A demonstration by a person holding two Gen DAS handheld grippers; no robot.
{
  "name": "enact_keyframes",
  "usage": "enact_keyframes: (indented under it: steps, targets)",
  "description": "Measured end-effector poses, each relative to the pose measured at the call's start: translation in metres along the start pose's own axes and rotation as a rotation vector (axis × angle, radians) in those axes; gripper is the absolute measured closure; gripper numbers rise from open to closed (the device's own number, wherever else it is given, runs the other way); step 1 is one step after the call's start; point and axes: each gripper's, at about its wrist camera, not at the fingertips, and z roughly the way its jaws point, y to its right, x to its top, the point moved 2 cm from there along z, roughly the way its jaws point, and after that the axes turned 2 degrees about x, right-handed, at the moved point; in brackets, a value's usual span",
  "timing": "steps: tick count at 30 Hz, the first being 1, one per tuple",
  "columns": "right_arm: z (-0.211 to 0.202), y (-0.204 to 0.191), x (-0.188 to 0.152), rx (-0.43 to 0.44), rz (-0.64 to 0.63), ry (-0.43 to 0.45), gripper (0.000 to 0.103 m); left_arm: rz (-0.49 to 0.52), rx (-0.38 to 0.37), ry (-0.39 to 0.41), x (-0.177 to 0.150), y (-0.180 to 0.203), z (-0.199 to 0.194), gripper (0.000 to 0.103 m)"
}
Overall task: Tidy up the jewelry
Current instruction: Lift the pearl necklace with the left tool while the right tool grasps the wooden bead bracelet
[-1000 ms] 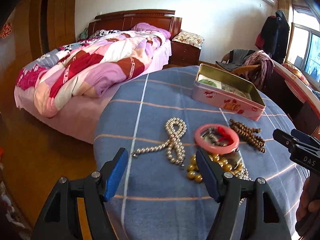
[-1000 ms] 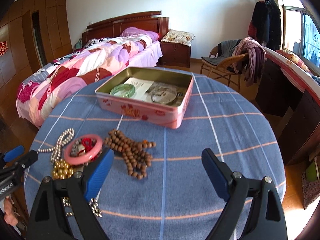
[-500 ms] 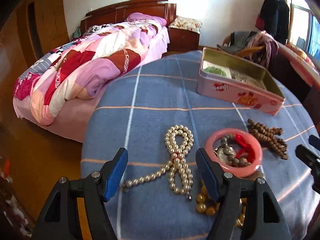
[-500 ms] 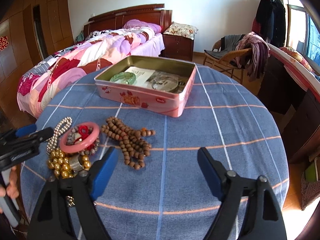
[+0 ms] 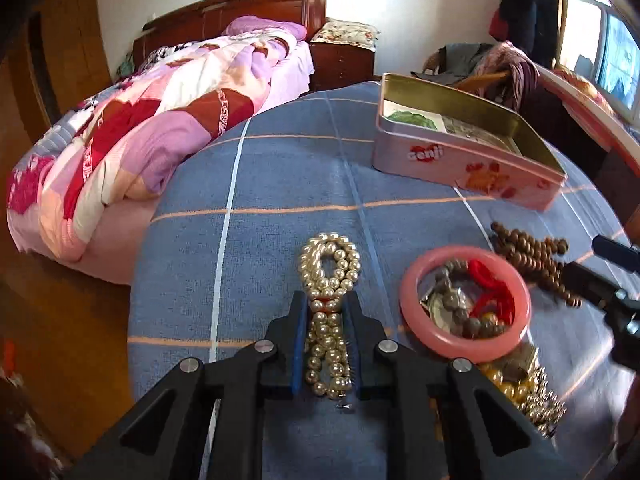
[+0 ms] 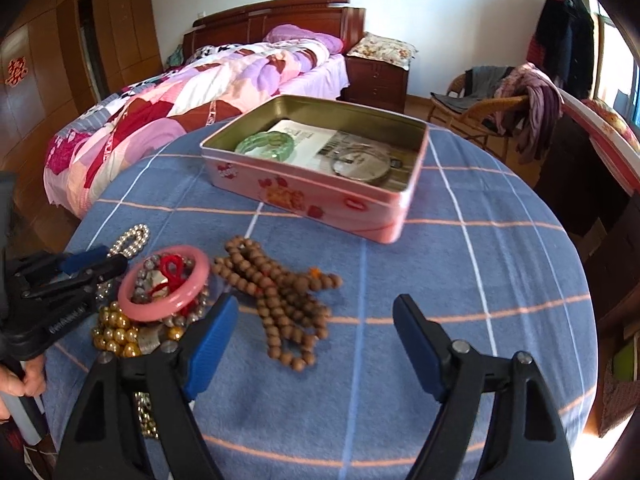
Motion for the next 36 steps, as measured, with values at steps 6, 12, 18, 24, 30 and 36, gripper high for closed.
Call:
enact_keyframes:
  steps: [6, 12, 18, 24, 30, 36]
  targets:
    - [0.017, -0.002, 0.010, -0.004, -0.028, -0.021, 0.021, 0.004, -0.013, 0.003, 0.001, 0.002, -0.001, 0.089]
    - [0.030, -0.012, 0.010, 0.019, -0.070, -0.067, 0.021, -0.081, -0.063, 0.013, 0.001, -0.007, 0.000, 0.090]
    - [0.035, -0.013, 0.007, 0.040, -0.076, -0.111, 0.036, -0.097, -0.052, 0.022, -0.001, -0.006, -0.003, 0.090]
    - [0.024, -0.003, 0.002, 0.064, -0.015, -0.105, 0.072, -0.072, -0.037, 0.053, -0.006, 0.003, -0.012, 0.090]
    - [-0.001, 0.008, 0.005, 0.085, 0.049, -0.033, 0.078, -0.094, -0.060, 0.085, -0.010, 0.007, -0.021, 0.090]
    - [-0.034, 0.023, 0.017, 0.103, 0.108, 0.061, 0.078, -0.093, -0.093, 0.148, -0.002, 0.014, -0.041, 0.090]
